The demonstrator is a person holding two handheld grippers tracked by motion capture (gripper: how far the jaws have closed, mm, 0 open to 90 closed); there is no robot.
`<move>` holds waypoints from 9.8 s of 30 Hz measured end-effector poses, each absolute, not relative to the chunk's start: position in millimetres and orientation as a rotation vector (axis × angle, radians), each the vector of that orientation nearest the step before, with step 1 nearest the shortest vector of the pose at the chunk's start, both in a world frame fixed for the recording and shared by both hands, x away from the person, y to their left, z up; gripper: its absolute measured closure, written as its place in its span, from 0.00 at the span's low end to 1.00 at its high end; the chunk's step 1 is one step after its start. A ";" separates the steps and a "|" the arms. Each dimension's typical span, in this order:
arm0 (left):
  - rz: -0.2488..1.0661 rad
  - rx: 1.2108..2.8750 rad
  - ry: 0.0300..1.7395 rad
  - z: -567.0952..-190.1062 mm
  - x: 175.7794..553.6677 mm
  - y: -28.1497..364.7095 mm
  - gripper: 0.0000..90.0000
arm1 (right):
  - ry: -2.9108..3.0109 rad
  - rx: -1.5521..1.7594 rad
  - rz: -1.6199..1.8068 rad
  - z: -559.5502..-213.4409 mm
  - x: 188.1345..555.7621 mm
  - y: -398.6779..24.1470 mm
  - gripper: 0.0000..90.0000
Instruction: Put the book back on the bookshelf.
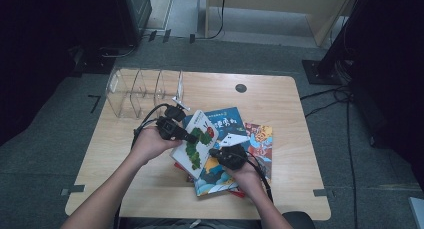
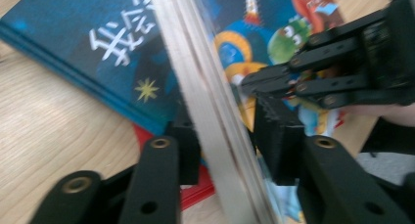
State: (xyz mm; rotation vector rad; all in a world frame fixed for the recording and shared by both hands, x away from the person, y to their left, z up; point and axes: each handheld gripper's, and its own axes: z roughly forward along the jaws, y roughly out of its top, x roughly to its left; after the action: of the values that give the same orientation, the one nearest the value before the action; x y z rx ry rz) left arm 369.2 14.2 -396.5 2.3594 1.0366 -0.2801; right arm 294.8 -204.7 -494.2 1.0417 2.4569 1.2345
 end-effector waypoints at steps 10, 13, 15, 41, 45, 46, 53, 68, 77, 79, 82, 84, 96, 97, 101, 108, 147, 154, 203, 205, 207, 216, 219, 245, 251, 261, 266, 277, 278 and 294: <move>-0.291 2.385 1.054 -386.6 370.8 10.2 0.84 | 2.480 0.985 1.228 -493.0 300.7 -205.7 0.84; -0.253 2.404 1.051 -381.9 368.9 11.8 0.86 | 2.480 0.955 1.221 -493.0 301.9 -203.0 0.77; -0.250 2.396 1.058 -379.8 368.0 15.5 0.86 | 2.477 0.946 1.223 -493.4 302.6 -202.8 0.74; -0.048 2.344 1.219 -365.3 357.1 80.1 0.86 | 2.385 1.029 1.130 -494.0 314.6 -209.4 0.48; -0.041 2.335 1.249 -367.6 356.6 88.0 0.86 | 2.384 1.030 1.130 -494.1 314.7 -209.4 0.47; -0.042 2.332 1.258 -368.6 356.7 90.2 0.86 | 2.384 1.029 1.130 -494.2 314.7 -209.4 0.47; -0.033 2.296 1.338 -377.7 363.3 105.2 0.86 | 2.384 1.031 1.128 -494.1 314.7 -209.4 0.47; 0.007 2.214 1.488 -377.6 392.1 105.6 0.86 | 2.385 1.034 1.126 -494.1 314.6 -209.2 0.47; 0.050 2.195 1.540 -373.9 417.2 98.8 0.86 | 2.386 1.034 1.127 -494.2 314.5 -209.1 0.47; 0.055 2.186 1.546 -373.7 423.0 98.2 0.86 | 2.386 1.033 1.126 -494.2 314.5 -209.1 0.47; 0.066 2.180 1.551 -373.5 430.7 94.7 0.86 | 2.386 1.034 1.126 -494.2 314.5 -209.1 0.47; 0.096 2.193 1.553 -372.1 435.7 90.7 0.86 | 2.387 1.036 1.125 -494.1 314.4 -209.0 0.47; 0.158 2.233 1.531 -368.5 467.8 73.8 0.86 | 2.387 1.029 1.125 -494.2 314.6 -209.1 0.47; 0.160 2.236 1.526 -369.4 470.6 74.0 0.86 | 2.386 1.029 1.125 -494.2 314.6 -209.1 0.47; 0.154 2.235 1.531 -373.8 480.3 72.7 0.86 | 2.387 1.031 1.126 -494.2 314.6 -209.0 0.47; 0.174 2.228 1.542 -379.6 491.5 66.8 0.86 | 2.385 1.035 1.127 -494.3 314.7 -208.6 0.47; 0.148 2.104 1.627 -384.7 520.2 61.2 0.79 | 2.392 1.028 1.131 -494.4 318.0 -205.5 0.46; 0.182 2.162 1.572 -372.0 516.2 56.8 0.77 | 2.391 1.025 1.131 -494.4 317.9 -205.6 0.46; -0.067 2.155 1.202 -431.4 367.3 93.9 0.91 | 2.297 1.211 1.179 -485.1 311.7 -274.4 0.59; -0.096 2.164 1.183 -440.8 362.8 90.4 0.95 | 2.284 1.231 1.177 -486.2 311.7 -280.7 0.63; -0.119 2.161 1.145 -446.7 357.9 86.7 0.96 | 2.263 1.254 1.173 -487.4 311.2 -288.3 0.66; -0.154 2.170 1.026 -466.9 338.3 64.6 0.97 | 2.152 1.401 1.155 -490.5 301.5 -317.0 0.89; -0.168 2.198 0.985 -470.1 334.6 56.0 0.97 | 2.148 1.421 1.159 -491.4 295.7 -321.1 0.95; -0.204 2.235 0.883 -489.1 312.6 7.1 1.00 | 2.014 1.526 1.092 -496.3 270.1 -352.2 0.89; -0.233 2.206 0.917 -490.6 311.1 7.6 1.00 | 1.976 1.535 1.060 -496.3 284.2 -352.0 0.95; -0.197 2.220 0.904 -489.8 296.5 3.1 1.00 | 1.976 1.574 0.963 -498.9 304.9 -340.8 1.00; -0.211 2.222 0.913 -489.5 291.0 9.1 1.00 | 2.004 1.585 0.955 -496.7 313.6 -332.6 1.00; -0.190 2.205 0.921 -490.5 283.5 6.5 1.00 | 2.044 1.560 1.038 -495.1 324.3 -332.8 1.00; -0.193 2.204 0.915 -490.7 282.7 3.6 1.00 | 2.037 1.558 1.061 -493.3 322.7 -335.2 1.00; -0.127 2.184 0.955 -462.5 320.4 39.2 0.99 | 2.046 1.554 1.080 -491.0 282.0 -354.6 1.00</move>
State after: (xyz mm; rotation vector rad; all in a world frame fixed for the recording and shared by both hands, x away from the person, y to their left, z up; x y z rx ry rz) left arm 320.4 39.2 -462.5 2.1835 0.9546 -0.1271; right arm 282.0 -354.6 -491.0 1.5542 2.0458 1.0798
